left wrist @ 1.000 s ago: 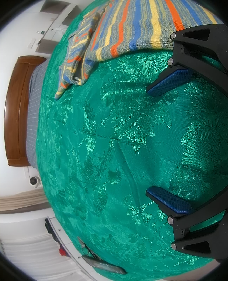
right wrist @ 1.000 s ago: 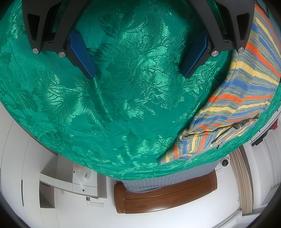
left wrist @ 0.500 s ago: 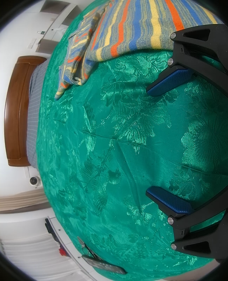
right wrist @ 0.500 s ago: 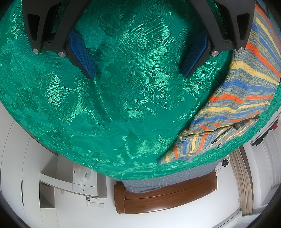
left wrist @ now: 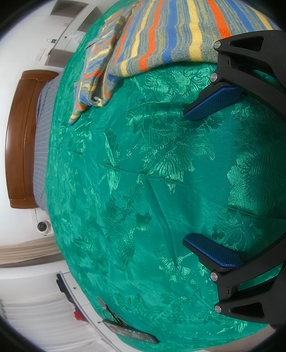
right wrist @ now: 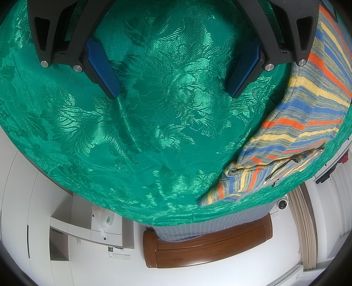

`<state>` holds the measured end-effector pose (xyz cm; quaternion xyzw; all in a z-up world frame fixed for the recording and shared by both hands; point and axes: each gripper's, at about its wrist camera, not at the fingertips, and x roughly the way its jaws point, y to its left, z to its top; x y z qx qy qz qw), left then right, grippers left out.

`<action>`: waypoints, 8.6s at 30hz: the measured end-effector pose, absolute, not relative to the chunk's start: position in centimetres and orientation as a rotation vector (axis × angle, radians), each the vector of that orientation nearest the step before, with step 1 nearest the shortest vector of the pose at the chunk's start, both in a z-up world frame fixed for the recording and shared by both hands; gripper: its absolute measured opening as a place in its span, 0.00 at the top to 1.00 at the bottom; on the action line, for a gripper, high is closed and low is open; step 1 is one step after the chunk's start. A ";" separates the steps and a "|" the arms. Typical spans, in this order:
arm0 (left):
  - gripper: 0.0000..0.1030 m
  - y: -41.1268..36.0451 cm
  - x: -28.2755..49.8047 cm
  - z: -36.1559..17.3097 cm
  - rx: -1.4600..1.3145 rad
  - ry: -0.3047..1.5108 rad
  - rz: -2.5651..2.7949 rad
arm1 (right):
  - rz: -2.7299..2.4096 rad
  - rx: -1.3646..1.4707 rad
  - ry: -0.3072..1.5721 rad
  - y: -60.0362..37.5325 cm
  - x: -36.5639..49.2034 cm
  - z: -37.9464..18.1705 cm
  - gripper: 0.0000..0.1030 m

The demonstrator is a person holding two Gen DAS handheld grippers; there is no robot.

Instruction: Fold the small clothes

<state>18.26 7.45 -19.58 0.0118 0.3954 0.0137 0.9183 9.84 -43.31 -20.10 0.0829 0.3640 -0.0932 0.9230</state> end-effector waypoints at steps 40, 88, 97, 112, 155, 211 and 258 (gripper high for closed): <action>0.99 6.6 8.4 -14.6 -0.095 1.195 -0.426 | 0.272 0.523 1.210 -38.2 -0.5 -15.3 0.94; 0.97 -0.4 29.9 -14.4 -0.087 0.987 -0.449 | 0.269 0.351 1.006 -42.0 22.9 -16.0 0.52; 0.97 2.0 28.3 -14.9 0.034 1.094 -0.506 | 0.281 0.335 1.138 -42.7 20.6 -15.0 0.97; 0.33 8.7 25.4 -14.2 -0.052 0.898 -0.236 | 0.407 0.243 1.137 -35.0 26.3 -8.6 0.49; 0.07 10.8 22.8 -18.5 -0.099 0.769 -0.186 | 0.479 -0.081 0.931 -28.7 13.8 -8.2 0.29; 0.97 -4.7 23.8 -11.6 -0.125 0.748 -0.348 | 0.534 0.372 0.946 -24.8 42.2 -9.8 0.92; 0.62 3.4 40.6 -16.9 -0.044 1.038 -0.026 | 0.425 0.096 0.931 -19.8 32.0 -16.2 0.56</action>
